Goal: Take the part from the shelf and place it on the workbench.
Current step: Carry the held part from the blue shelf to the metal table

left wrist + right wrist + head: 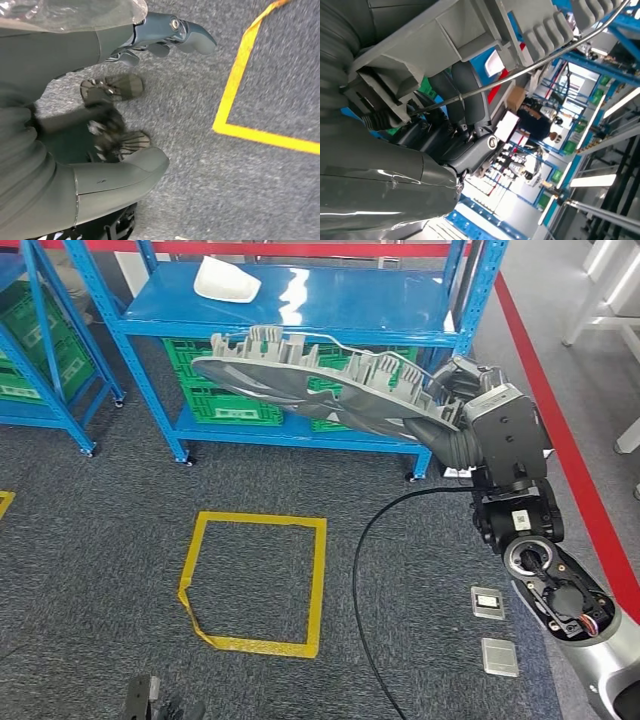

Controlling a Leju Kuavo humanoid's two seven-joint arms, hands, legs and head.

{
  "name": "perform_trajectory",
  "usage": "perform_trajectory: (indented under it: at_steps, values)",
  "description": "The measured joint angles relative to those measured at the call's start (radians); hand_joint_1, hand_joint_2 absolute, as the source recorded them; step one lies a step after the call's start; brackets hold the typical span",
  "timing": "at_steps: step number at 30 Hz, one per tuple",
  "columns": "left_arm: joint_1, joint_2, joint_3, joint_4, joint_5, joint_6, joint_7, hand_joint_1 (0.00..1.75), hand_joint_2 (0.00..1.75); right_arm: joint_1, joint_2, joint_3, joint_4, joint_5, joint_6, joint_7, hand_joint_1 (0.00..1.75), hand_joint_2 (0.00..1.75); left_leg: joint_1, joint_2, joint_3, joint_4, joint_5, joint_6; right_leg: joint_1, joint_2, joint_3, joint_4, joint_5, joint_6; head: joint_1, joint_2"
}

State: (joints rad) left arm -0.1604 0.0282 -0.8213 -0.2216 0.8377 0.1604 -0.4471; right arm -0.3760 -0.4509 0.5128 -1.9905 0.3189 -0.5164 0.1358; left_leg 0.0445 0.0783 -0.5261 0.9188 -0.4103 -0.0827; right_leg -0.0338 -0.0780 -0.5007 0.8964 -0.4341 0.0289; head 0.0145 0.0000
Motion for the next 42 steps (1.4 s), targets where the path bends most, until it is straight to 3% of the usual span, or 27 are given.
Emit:
perform_trajectory:
  at_steps: [2,3,5,6,8,10,11,12,14,15,17,18,19,21,23,25,26,27,29,31,32,34,36,38,40,41,42]
  values:
    - [-0.001,-0.001,0.000,0.000,0.000,-0.001,0.000,0.00,1.75,0.000,0.000,-0.001,0.000,0.000,0.000,0.000,1.75,1.75,-0.001,0.002,0.000,-0.003,0.000,0.002,0.002,-0.001,-0.002,0.004,-0.003,0.003,-0.002,0.000]
    - [-0.001,0.000,0.000,0.000,0.000,-0.001,0.000,0.00,1.75,-0.001,0.000,-0.001,0.000,0.000,0.000,0.000,1.75,1.75,-0.004,-0.012,-0.006,0.004,-0.001,0.015,0.000,-0.010,-0.001,0.006,-0.005,0.010,0.004,0.000]
    - [0.000,0.001,0.000,0.000,0.000,-0.002,0.001,0.00,1.75,-0.004,0.001,-0.001,0.001,0.000,-0.001,0.000,1.75,1.75,-0.008,-0.048,-0.019,0.017,0.000,0.047,-0.007,0.004,-0.012,0.038,-0.034,0.024,0.023,0.000]
    - [0.000,0.001,0.000,0.000,0.000,-0.003,0.001,0.00,1.75,-0.005,0.002,-0.001,0.001,0.000,-0.001,0.000,1.75,1.75,-0.011,-0.069,-0.025,0.023,0.000,0.063,-0.010,0.021,-0.032,0.086,-0.064,0.028,0.035,0.000]
    - [-0.001,0.001,0.000,0.000,0.000,-0.004,0.001,0.00,1.75,-0.003,0.002,-0.001,0.002,0.000,-0.002,0.000,1.75,1.75,-0.016,-0.090,-0.026,0.022,0.000,0.072,-0.004,0.062,-0.106,0.237,-0.136,0.021,0.049,0.000]
    - [-0.001,0.000,0.000,0.000,0.000,-0.005,0.001,0.00,1.75,-0.001,0.002,-0.001,0.003,0.000,-0.002,0.000,1.75,1.75,-0.025,-0.114,-0.024,0.022,-0.002,0.077,0.006,0.071,-0.170,0.348,-0.161,0.009,0.061,0.000]
    - [-0.001,-0.001,0.000,0.000,0.000,-0.005,0.001,0.00,1.75,0.000,0.002,-0.001,0.004,0.000,-0.002,0.000,1.75,1.75,-0.030,-0.127,-0.021,0.022,-0.004,0.079,0.010,0.073,-0.179,0.348,-0.143,0.001,0.065,0.000]
    - [-0.001,-0.001,0.000,0.000,0.000,-0.006,0.001,0.00,1.75,0.000,0.002,-0.001,0.004,0.000,-0.002,0.000,1.75,1.75,-0.034,-0.141,-0.018,0.022,-0.006,0.081,0.014,0.078,-0.169,0.307,-0.107,-0.008,0.067,0.000]
    - [-0.002,-0.003,0.000,0.000,-0.001,-0.007,0.001,0.00,1.75,0.000,0.002,-0.002,0.004,0.001,-0.002,0.000,1.75,1.75,-0.040,-0.166,-0.011,0.023,-0.010,0.083,0.022,0.113,-0.118,0.168,-0.021,-0.031,0.070,0.000]
    - [-0.003,-0.004,0.000,0.000,-0.001,-0.008,0.001,0.00,1.75,0.001,0.002,-0.003,0.004,0.002,-0.003,0.000,1.75,1.75,-0.041,-0.179,-0.013,0.025,-0.012,0.082,0.024,0.133,-0.097,0.111,0.005,-0.038,0.067,0.000]
    - [-0.004,-0.007,0.000,0.000,-0.002,-0.010,0.002,0.00,1.75,0.004,0.002,-0.004,0.003,0.003,-0.005,0.000,1.75,1.75,-0.038,-0.201,-0.023,0.027,-0.012,0.077,0.026,0.154,-0.081,0.064,0.014,-0.042,0.064,0.000]
    - [-0.003,-0.006,0.000,0.000,-0.003,-0.011,0.002,0.00,1.75,0.004,0.002,-0.004,0.003,0.004,-0.005,0.000,1.75,1.75,-0.036,-0.213,-0.027,0.026,-0.011,0.072,0.024,0.145,-0.079,0.057,0.013,-0.040,0.064,0.000]
    - [0.000,-0.006,0.000,0.000,-0.003,-0.012,0.002,0.00,1.75,0.005,0.002,-0.004,0.003,0.006,-0.006,0.000,1.75,1.75,-0.036,-0.211,-0.030,0.027,-0.013,0.067,0.022,0.134,-0.075,0.052,0.011,-0.040,0.067,0.000]
    - [0.002,-0.005,0.000,0.000,-0.003,-0.012,0.003,0.00,1.75,0.008,0.002,-0.004,0.002,0.011,-0.006,0.001,1.75,1.75,-0.041,-0.166,-0.050,0.067,-0.038,0.055,0.018,0.110,-0.065,0.043,0.011,-0.043,0.056,0.000]
    - [0.000,-0.005,0.000,0.000,-0.003,-0.012,0.003,0.00,1.75,0.012,0.002,-0.005,0.002,0.014,-0.008,0.001,1.75,1.75,-0.042,-0.107,-0.116,0.190,-0.094,0.046,0.020,0.086,-0.060,0.041,0.007,-0.049,0.040,0.000]
    - [-0.001,-0.005,0.000,0.000,-0.003,-0.012,0.003,0.00,1.75,0.014,0.002,-0.005,0.002,0.015,-0.009,0.001,1.75,1.75,-0.039,-0.092,-0.187,0.313,-0.131,0.042,0.024,0.061,-0.059,0.044,0.001,-0.053,0.031,0.000]
    - [0.000,-0.005,0.000,0.000,-0.003,-0.012,0.003,0.00,1.75,0.015,0.002,-0.004,0.002,0.016,-0.009,0.001,1.75,1.75,-0.039,-0.089,-0.200,0.327,-0.124,0.042,0.025,0.049,-0.057,0.046,-0.002,-0.054,0.028,0.000]
    - [0.002,-0.004,0.000,0.000,-0.003,-0.012,0.003,0.00,1.75,0.016,0.002,-0.004,0.002,0.016,-0.009,0.002,1.75,1.75,-0.039,-0.086,-0.189,0.297,-0.098,0.045,0.026,0.039,-0.055,0.047,-0.006,-0.053,0.024,0.000]
    - [0.002,-0.002,0.000,0.000,-0.003,-0.012,0.003,0.00,1.75,0.017,0.002,-0.003,0.001,0.017,-0.008,0.003,1.75,1.75,-0.046,-0.055,-0.120,0.156,-0.026,0.058,0.029,0.020,-0.048,0.050,-0.013,-0.051,0.019,0.000]
    - [0.000,0.000,0.000,0.000,-0.003,-0.012,0.003,0.00,1.75,0.017,0.003,-0.003,-0.001,0.019,-0.008,0.003,1.75,1.75,-0.056,-0.026,-0.068,0.051,0.014,0.074,0.035,0.003,-0.043,0.053,-0.021,-0.045,0.018,0.000]
    - [-0.001,0.001,0.000,0.000,-0.003,-0.012,0.003,0.00,1.75,0.017,0.003,-0.002,-0.002,0.019,-0.008,0.003,1.75,1.75,-0.060,-0.023,-0.061,0.034,0.017,0.079,0.037,-0.005,-0.041,0.054,-0.023,-0.042,0.018,0.000]
    - [0.001,0.001,0.000,0.000,-0.003,-0.012,0.003,0.00,1.75,0.017,0.003,-0.002,-0.004,0.020,-0.008,0.003,1.75,1.75,-0.058,-0.045,-0.060,0.029,0.021,0.085,0.039,-0.018,-0.037,0.054,-0.028,-0.033,0.020,0.000]
    - [0.003,0.002,0.000,0.000,-0.003,-0.012,0.004,0.00,1.75,0.017,0.003,-0.002,-0.005,0.020,-0.008,0.004,1.75,1.75,-0.051,-0.064,-0.055,0.018,0.027,0.093,0.035,0.010,-0.044,0.082,-0.055,-0.024,0.024,0.000]
    - [0.002,0.000,0.000,0.000,-0.003,-0.012,0.004,0.00,1.75,0.017,0.003,-0.002,-0.006,0.020,-0.008,0.005,1.75,1.75,-0.045,-0.082,-0.052,0.013,0.031,0.098,0.028,0.056,-0.090,0.190,-0.118,-0.017,0.033,0.000]
    - [0.002,-0.003,0.000,0.000,-0.003,-0.012,0.004,0.00,1.75,0.018,0.003,-0.002,-0.006,0.022,-0.007,0.007,1.75,1.75,-0.043,-0.102,-0.053,0.014,0.031,0.099,0.023,0.071,-0.151,0.324,-0.170,-0.009,0.042,0.000]
    - [0.003,-0.004,0.000,0.000,-0.003,-0.012,0.004,0.00,1.75,0.018,0.003,-0.001,-0.006,0.024,-0.005,0.008,1.75,1.75,-0.041,-0.114,-0.053,0.015,0.031,0.098,0.019,0.073,-0.166,0.352,-0.171,-0.005,0.044,0.000]
    - [0.004,-0.005,0.000,0.000,-0.003,-0.012,0.004,0.00,1.75,0.018,0.003,0.000,-0.005,0.026,-0.002,0.010,1.75,1.75,-0.038,-0.126,-0.053,0.017,0.030,0.096,0.015,0.074,-0.162,0.341,-0.152,0.000,0.045,0.000]
